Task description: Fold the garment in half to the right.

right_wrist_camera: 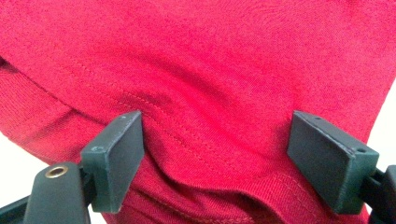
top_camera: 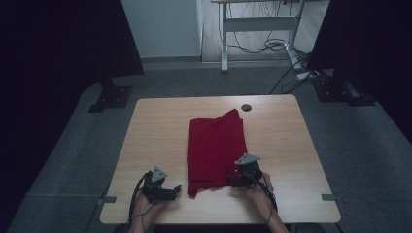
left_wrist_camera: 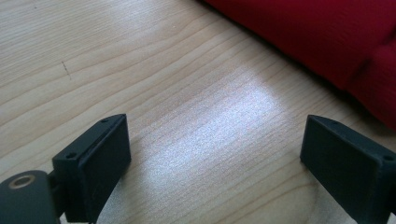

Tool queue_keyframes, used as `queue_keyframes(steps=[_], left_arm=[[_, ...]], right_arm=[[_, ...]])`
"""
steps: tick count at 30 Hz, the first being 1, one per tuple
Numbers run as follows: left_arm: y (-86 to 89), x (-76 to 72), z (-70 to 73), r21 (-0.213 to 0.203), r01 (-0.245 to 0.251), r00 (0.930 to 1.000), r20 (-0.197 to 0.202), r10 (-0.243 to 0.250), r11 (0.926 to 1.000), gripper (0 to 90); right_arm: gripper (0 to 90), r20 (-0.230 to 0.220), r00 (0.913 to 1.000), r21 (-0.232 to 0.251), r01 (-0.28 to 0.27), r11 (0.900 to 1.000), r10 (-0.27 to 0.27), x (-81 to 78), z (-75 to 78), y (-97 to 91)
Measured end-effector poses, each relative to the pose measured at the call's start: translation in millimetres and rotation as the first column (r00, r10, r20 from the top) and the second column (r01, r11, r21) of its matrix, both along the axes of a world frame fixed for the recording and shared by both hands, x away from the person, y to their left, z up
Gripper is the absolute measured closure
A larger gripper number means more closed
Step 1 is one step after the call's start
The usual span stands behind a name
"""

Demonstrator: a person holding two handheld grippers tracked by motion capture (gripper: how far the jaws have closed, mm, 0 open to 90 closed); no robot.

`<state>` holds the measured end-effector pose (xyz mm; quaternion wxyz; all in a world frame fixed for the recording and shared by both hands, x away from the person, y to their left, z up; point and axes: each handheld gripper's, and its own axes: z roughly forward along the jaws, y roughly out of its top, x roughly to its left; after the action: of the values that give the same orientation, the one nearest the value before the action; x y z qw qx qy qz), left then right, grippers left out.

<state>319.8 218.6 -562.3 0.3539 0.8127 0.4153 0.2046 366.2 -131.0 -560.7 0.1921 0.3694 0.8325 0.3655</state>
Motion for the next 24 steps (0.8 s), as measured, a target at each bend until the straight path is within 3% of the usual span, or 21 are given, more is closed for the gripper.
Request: queue_keyframes(steps=[3, 5, 11, 15, 24], left_arm=[[-1.1, -0.1, -0.1, 0.001, -0.010, 0.9999, -0.002, 0.010, 0.9999, 7.0], [-3.1, 0.6, -0.7, 0.010, 0.008, 0.9998, -0.016, -0.008, 0.9999, 1.9], [-3.4, 0.3, -0.7, 0.010, 0.001, 0.9999, -0.016, -0.001, 1.0000, 1.6], [-3.4, 0.5, -0.7, 0.010, 0.002, 0.9999, -0.016, -0.002, 0.9999, 1.5], [-3.4, 0.5, -0.7, 0.010, 0.002, 0.9999, -0.016, -0.002, 1.0000, 1.6]], right_arm=[[18.9, 0.000, 1.0000, -0.001, 0.000, 1.0000, 0.000, 3.0, 0.2, 0.4], [18.9, -0.005, 1.0000, -0.005, -0.002, 1.0000, 0.002, 23.0, 1.8, 2.8], [18.8, 0.004, 1.0000, 0.002, 0.000, 1.0000, 0.000, 30.7, 1.2, 3.6], [17.9, 0.023, 0.9997, 0.013, -0.008, 0.9999, 0.008, 29.3, -0.7, 2.2], [16.1, 0.016, 0.9997, 0.003, -0.020, 0.9998, 0.020, 27.1, 2.7, 3.3]])
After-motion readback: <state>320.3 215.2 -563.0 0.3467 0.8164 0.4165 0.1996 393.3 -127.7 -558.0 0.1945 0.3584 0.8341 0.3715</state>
